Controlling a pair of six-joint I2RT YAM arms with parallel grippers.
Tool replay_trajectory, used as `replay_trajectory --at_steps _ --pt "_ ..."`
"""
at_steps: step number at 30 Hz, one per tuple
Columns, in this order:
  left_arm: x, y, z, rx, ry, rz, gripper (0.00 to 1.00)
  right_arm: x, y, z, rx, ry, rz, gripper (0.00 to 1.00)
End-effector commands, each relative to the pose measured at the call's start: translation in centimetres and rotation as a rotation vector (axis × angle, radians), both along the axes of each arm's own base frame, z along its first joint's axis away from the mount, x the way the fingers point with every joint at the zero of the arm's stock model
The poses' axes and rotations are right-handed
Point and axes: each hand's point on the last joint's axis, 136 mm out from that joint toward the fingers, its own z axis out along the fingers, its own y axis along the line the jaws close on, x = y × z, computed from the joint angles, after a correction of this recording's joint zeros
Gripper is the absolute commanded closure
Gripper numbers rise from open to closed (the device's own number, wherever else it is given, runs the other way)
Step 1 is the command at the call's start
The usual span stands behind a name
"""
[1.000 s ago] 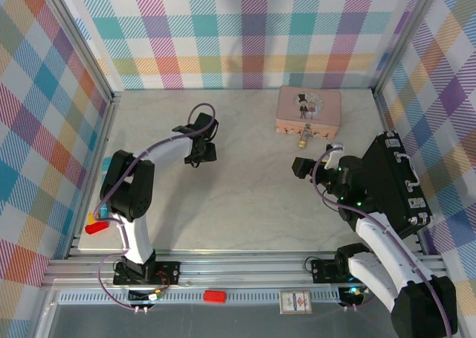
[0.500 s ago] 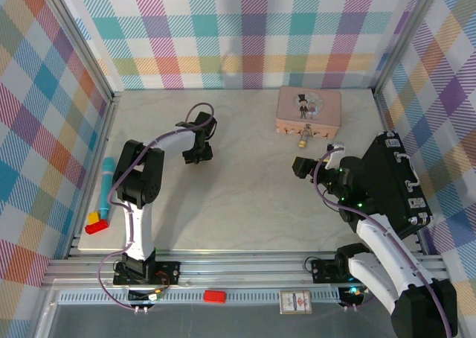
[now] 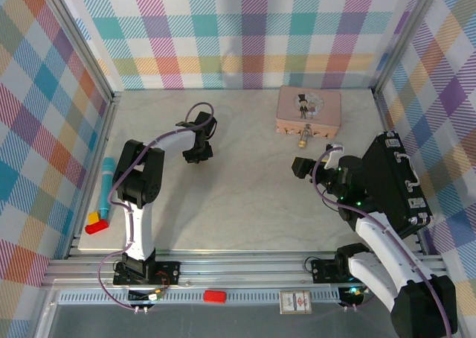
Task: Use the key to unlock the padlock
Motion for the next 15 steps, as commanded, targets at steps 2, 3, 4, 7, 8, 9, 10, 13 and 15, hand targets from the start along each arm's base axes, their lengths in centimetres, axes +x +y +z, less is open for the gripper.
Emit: replay_trajectory --at_steps 2,3,4,7,8,9,10,13,15 --pt "-0.4 1.0 -0.5 0.061 0.025 -0.015 0.86 -0.1 0.5 0.3 0.022 -0.019 0.020 0.01" --pt "-0.4 1.0 -0.4 0.066 0.021 -0.020 0.87 -0.1 0.5 0.3 0.021 -0.018 0.019 0.01" --pt "-0.4 0.9 -0.4 0.071 0.019 -0.027 0.88 0.0 0.5 0.2 0.020 -0.017 0.019 0.01" --pt "-0.4 0.7 -0.1 0.084 0.004 -0.050 0.91 0.0 0.6 0.1 0.022 -0.013 0.021 0.01" --pt "-0.5 0.6 0.1 0.084 -0.004 -0.059 0.93 0.0 0.6 0.1 0.023 -0.011 0.021 0.01" --pt "-0.5 0.5 0.3 0.086 -0.012 -0.067 0.94 0.0 0.6 0.1 0.024 -0.012 0.022 0.01" --pt "-0.5 0.4 0.4 0.085 -0.020 -0.077 0.94 0.0 0.6 0.1 0.023 -0.011 0.020 0.01" --pt "-0.5 0.0 1.1 0.076 -0.051 -0.112 0.96 0.1 0.6 0.0 0.023 -0.008 0.020 0.01" --pt "-0.7 -0.1 1.4 0.074 -0.063 -0.136 0.97 0.1 0.6 0.1 0.023 -0.011 0.019 0.01"
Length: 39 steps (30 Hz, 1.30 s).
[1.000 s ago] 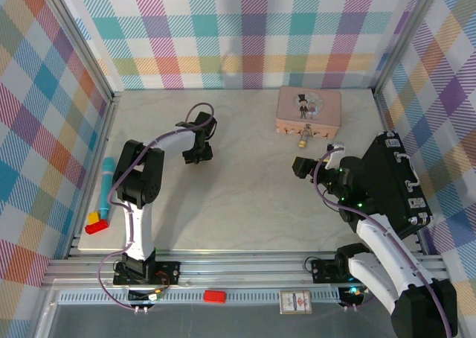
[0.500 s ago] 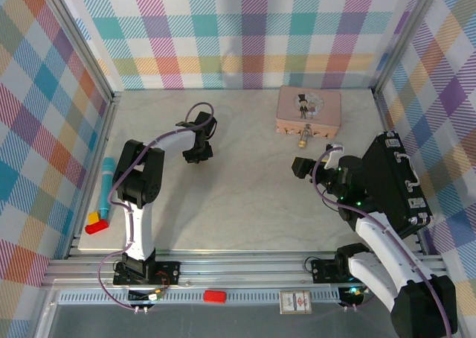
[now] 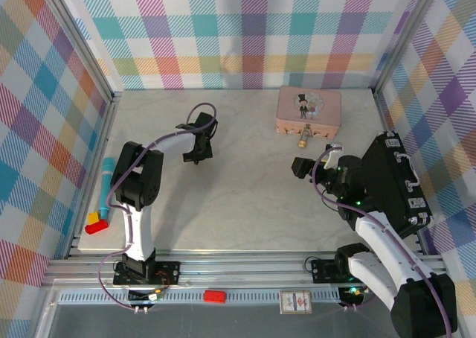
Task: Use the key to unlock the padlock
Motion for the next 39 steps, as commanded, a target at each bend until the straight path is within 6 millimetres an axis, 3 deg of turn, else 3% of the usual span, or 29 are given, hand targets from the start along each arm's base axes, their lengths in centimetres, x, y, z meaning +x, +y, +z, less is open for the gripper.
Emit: replay_trajectory --at_steps 1,9,16,24,27,33,39 --pt "-1.0 -0.1 0.8 0.019 -0.008 -0.064 0.98 0.0 0.5 0.3 0.020 -0.018 0.016 0.01" --pt "-2.4 -1.4 3.6 -0.002 -0.100 -0.202 1.00 0.1 0.4 0.1 0.024 -0.011 0.010 0.01" --pt "-5.4 -7.3 9.9 -0.097 -0.367 -0.517 1.00 0.1 1.1 0.2 0.065 0.000 0.036 0.01" --pt "-9.1 -12.5 12.6 -0.228 -0.578 -0.849 1.00 0.4 1.6 -0.2 0.076 0.022 0.054 0.01" --pt "-10.9 -13.5 13.6 -0.252 -0.667 -0.954 1.00 0.4 1.9 -0.4 0.095 0.043 0.065 0.01" --pt "-13.0 -15.1 15.8 -0.285 -0.780 -1.100 1.00 0.2 3.2 -1.3 0.227 0.284 0.057 0.01" --pt "-14.7 -16.5 16.6 -0.239 -0.870 -1.237 1.00 -2.4 6.1 -2.2 0.382 0.571 0.025 0.02"
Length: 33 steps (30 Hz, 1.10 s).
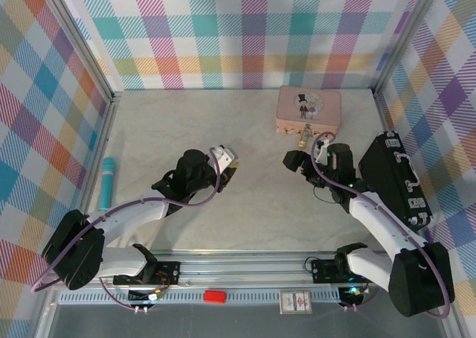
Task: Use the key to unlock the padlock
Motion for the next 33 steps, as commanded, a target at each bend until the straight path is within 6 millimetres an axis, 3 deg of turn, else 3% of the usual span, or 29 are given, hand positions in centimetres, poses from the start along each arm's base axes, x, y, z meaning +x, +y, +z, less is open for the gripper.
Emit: replay_trajectory --at_steps 1,12,24,33 --pt "-1.4 -1.5 1.3 0.007 -0.130 -0.112 1.00 -2.4 2.3 0.2 0.128 0.188 -0.006 0.02" --pt "-2.6 -2.9 0.4 0.119 -0.266 -0.150 1.00 -3.7 4.8 3.4 0.255 0.235 -0.021 0.11" --pt "-2.9 -1.8 -1.3 0.214 -0.413 -0.041 1.00 -4.1 5.7 1.9 0.268 0.333 -0.077 0.17" --pt "-3.7 -1.5 -0.9 0.189 -0.439 -0.035 1.00 -4.4 7.5 0.4 0.279 0.410 -0.100 0.21"
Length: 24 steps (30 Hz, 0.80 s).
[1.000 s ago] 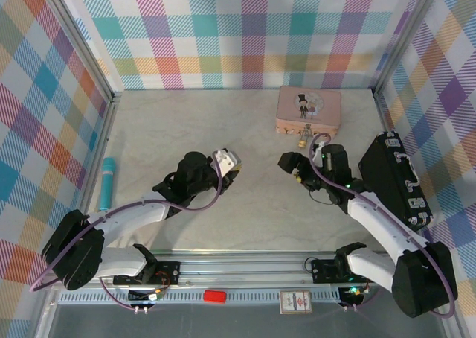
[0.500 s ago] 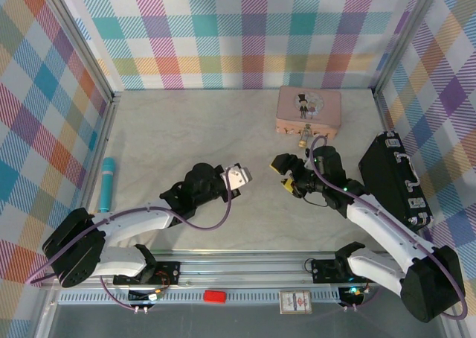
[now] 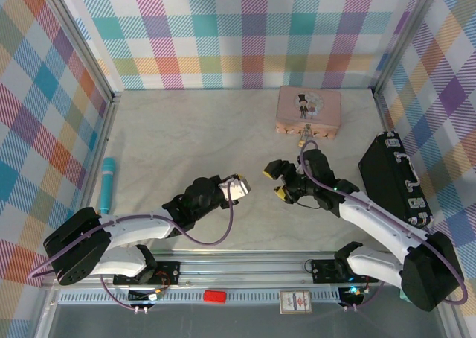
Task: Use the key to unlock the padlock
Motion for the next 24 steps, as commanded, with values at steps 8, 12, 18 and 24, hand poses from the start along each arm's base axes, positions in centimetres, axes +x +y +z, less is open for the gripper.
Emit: replay_trajectory --at_steps 8,12,18,24 --pt "-1.8 -0.7 1.2 -0.066 -0.018 -0.088 1.00 0.7 2.9 2.2 0.073 -0.008 -0.028 0.26" --pt "-1.9 -0.8 0.9 -0.059 -0.014 -0.098 1.00 0.3 4.3 2.7 0.085 -0.008 0.001 0.28" --pt "-2.3 -1.1 0.6 -0.053 -0.005 -0.124 1.00 0.3 5.6 2.5 0.115 0.003 0.015 0.35" --pt "-2.1 -1.1 0.0 -0.032 -0.003 -0.121 1.00 0.5 6.7 2.2 0.137 0.015 0.037 0.47"
